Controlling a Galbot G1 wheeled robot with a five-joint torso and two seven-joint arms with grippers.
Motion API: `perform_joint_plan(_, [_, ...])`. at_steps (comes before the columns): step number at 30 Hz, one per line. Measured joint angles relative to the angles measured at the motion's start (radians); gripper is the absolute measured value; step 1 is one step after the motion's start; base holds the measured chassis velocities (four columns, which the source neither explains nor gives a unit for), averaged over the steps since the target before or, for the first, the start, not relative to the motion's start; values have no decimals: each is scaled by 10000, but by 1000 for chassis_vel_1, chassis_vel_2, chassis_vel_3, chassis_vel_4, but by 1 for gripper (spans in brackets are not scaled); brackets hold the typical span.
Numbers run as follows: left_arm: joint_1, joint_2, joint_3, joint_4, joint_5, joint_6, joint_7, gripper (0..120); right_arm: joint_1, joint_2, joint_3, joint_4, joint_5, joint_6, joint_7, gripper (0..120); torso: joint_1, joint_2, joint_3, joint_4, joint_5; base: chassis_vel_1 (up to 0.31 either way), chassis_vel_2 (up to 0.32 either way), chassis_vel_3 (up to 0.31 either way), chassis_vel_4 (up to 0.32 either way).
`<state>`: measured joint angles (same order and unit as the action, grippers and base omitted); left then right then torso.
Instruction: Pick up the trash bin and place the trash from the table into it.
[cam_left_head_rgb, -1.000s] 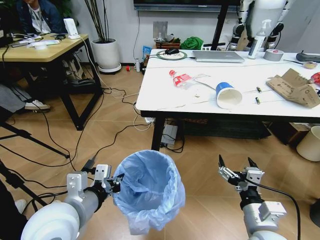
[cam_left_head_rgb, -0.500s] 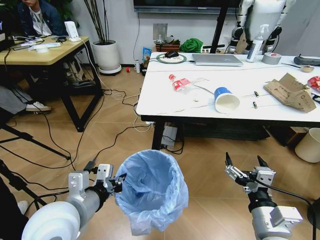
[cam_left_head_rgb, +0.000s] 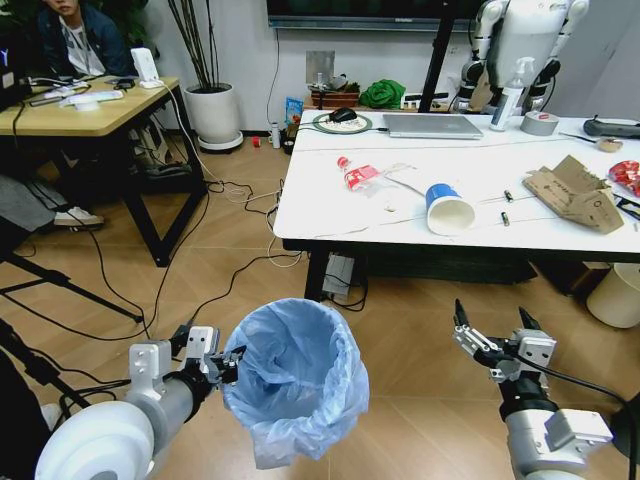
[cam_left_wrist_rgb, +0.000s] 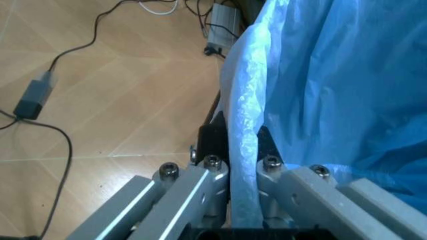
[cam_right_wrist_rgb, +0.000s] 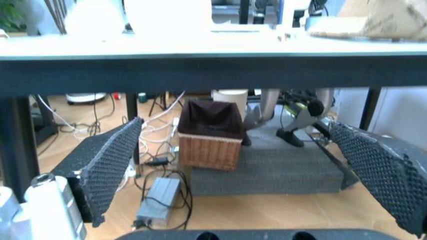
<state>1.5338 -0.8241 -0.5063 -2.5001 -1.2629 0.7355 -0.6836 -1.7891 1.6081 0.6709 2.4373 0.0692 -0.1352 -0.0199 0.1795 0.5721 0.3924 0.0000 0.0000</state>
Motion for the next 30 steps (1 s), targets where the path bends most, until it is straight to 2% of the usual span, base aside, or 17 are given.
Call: perform_joint_plan(30, [155,166,-76,0,-215,0,-175,0,150,0,361,646,962,-584,195,100,477,1224,749,0,0,0,0,0,0])
